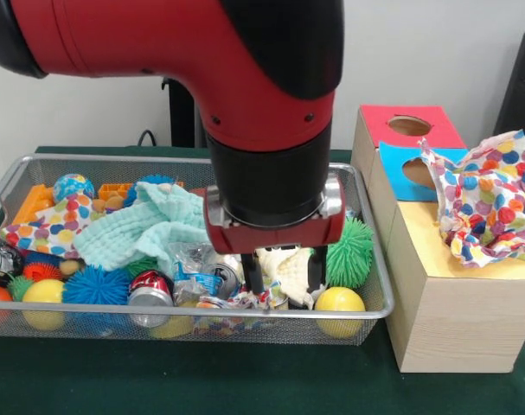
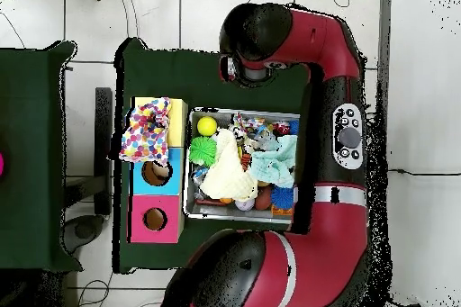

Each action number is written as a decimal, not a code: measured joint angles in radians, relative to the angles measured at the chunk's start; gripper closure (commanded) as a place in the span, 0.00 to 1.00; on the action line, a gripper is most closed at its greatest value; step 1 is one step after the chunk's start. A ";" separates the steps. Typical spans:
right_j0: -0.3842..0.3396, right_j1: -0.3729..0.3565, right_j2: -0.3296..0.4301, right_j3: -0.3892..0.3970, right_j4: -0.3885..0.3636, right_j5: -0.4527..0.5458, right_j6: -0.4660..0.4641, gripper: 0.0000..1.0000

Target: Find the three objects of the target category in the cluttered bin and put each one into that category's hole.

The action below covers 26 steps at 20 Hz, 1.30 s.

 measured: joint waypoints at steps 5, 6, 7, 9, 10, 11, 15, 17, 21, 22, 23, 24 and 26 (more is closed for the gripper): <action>0.000 0.013 -0.005 0.000 0.000 0.000 0.000 0.00; 0.000 0.015 -0.006 0.000 0.000 0.000 0.000 0.00; 0.000 0.017 -0.008 0.000 0.000 0.000 0.000 0.00; 0.000 0.026 -0.014 0.000 0.000 0.000 0.000 0.00; 0.000 0.030 -0.015 0.000 0.000 0.000 0.000 0.00; 0.000 0.035 -0.016 -0.001 0.000 0.002 0.000 0.00; 0.000 0.066 -0.018 -0.010 -0.003 0.024 0.000 0.00; 0.000 0.078 -0.019 -0.012 -0.004 0.031 0.000 0.00; 0.000 0.107 -0.019 -0.013 -0.007 0.035 0.000 0.00; 0.000 0.112 -0.019 -0.013 -0.008 0.035 0.000 0.00; 0.000 0.120 -0.019 -0.013 -0.009 0.035 0.000 0.00; 0.000 0.124 -0.019 -0.013 -0.009 0.035 0.000 0.00; 0.000 0.134 -0.020 -0.013 -0.010 0.036 0.000 0.00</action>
